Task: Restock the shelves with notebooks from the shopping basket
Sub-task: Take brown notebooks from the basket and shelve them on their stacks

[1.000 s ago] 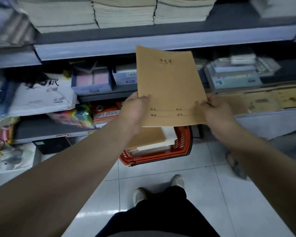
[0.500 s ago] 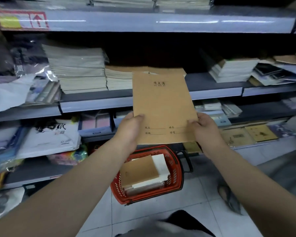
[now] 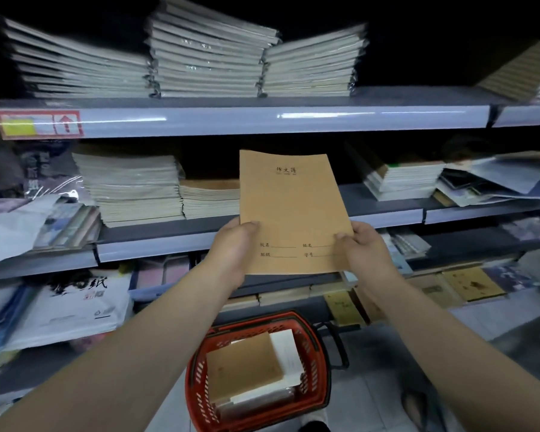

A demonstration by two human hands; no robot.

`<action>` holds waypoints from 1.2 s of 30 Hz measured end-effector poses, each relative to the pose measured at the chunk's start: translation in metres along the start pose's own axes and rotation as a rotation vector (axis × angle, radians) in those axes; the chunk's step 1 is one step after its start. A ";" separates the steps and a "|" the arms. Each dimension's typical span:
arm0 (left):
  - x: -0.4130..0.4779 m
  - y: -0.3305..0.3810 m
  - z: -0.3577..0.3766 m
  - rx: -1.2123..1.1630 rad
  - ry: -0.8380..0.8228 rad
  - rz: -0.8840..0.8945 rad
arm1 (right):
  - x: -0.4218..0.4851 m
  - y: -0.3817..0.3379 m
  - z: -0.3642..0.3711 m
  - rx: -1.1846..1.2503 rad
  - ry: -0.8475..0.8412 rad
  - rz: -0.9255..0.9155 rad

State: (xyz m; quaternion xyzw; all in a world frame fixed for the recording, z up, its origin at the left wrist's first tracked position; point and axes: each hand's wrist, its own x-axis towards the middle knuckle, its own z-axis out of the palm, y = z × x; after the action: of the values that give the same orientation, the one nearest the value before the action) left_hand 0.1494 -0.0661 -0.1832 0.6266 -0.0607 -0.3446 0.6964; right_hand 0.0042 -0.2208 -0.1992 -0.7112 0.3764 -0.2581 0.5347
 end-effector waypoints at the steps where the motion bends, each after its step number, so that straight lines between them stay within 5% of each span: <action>1: 0.006 0.003 0.006 -0.002 0.005 0.001 | 0.009 0.000 -0.002 0.009 -0.002 0.001; 21: 0.116 0.018 0.097 -0.005 0.220 -0.083 | 0.182 0.018 -0.027 0.023 -0.170 0.043; 36: 0.166 0.010 0.097 -0.019 0.352 -0.168 | 0.240 0.041 -0.001 0.084 -0.261 0.067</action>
State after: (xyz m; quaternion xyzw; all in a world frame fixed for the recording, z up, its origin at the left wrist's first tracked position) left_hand 0.2286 -0.2397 -0.2120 0.6735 0.1178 -0.2870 0.6710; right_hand 0.1331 -0.4216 -0.2465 -0.7027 0.3162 -0.1609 0.6167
